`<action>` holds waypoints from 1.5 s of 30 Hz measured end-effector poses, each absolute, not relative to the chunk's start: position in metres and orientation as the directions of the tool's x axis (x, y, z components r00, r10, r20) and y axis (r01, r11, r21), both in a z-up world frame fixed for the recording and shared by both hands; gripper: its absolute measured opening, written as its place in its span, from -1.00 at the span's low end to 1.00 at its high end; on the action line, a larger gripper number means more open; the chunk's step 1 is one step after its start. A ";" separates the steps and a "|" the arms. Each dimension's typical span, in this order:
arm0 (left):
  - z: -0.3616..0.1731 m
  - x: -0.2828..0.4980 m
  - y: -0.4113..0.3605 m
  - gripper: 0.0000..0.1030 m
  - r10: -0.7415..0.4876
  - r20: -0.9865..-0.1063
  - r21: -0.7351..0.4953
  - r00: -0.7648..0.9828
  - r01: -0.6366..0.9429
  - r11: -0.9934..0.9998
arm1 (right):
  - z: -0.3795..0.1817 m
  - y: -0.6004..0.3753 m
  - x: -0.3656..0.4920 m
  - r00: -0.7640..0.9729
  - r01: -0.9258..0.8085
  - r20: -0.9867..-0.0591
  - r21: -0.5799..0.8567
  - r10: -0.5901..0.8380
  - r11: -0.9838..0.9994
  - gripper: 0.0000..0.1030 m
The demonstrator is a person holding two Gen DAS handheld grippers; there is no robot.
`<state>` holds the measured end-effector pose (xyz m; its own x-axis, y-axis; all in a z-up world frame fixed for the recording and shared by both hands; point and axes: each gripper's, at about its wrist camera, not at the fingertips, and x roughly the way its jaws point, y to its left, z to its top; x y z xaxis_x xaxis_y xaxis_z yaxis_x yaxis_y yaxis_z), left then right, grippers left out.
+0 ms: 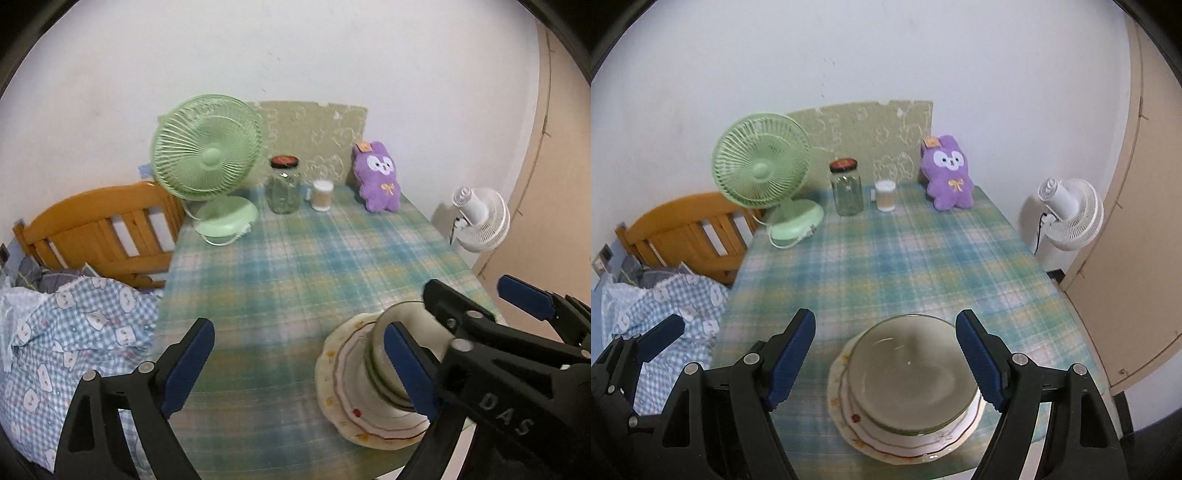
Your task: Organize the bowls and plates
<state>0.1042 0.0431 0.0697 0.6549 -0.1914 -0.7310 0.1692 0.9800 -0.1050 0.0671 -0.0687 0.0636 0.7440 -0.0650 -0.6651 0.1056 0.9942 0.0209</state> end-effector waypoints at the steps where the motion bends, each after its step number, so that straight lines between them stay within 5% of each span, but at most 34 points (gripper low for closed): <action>1: 0.069 0.100 0.049 0.87 -0.183 -0.728 -0.106 0.661 0.155 0.982 | 0.063 -0.066 0.063 0.754 0.100 -0.654 0.021 -0.062 0.995 0.57; 23: 0.025 -0.002 0.115 0.99 -0.103 -0.623 -0.061 0.775 0.083 0.995 | 0.001 -0.041 -0.047 0.864 0.117 -0.496 0.029 -0.087 0.993 0.78; 45: 0.017 -0.017 0.133 0.99 -0.090 -0.569 -0.108 0.817 0.034 0.994 | -0.013 -0.028 -0.055 0.872 0.098 -0.480 -0.028 -0.099 0.995 0.80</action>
<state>-0.0172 0.1326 0.0165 0.8171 -0.0900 -0.5694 0.0344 0.9936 -0.1076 -0.0554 -0.0278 -0.0126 0.8715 -0.0995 -0.4802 0.0980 0.9948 -0.0281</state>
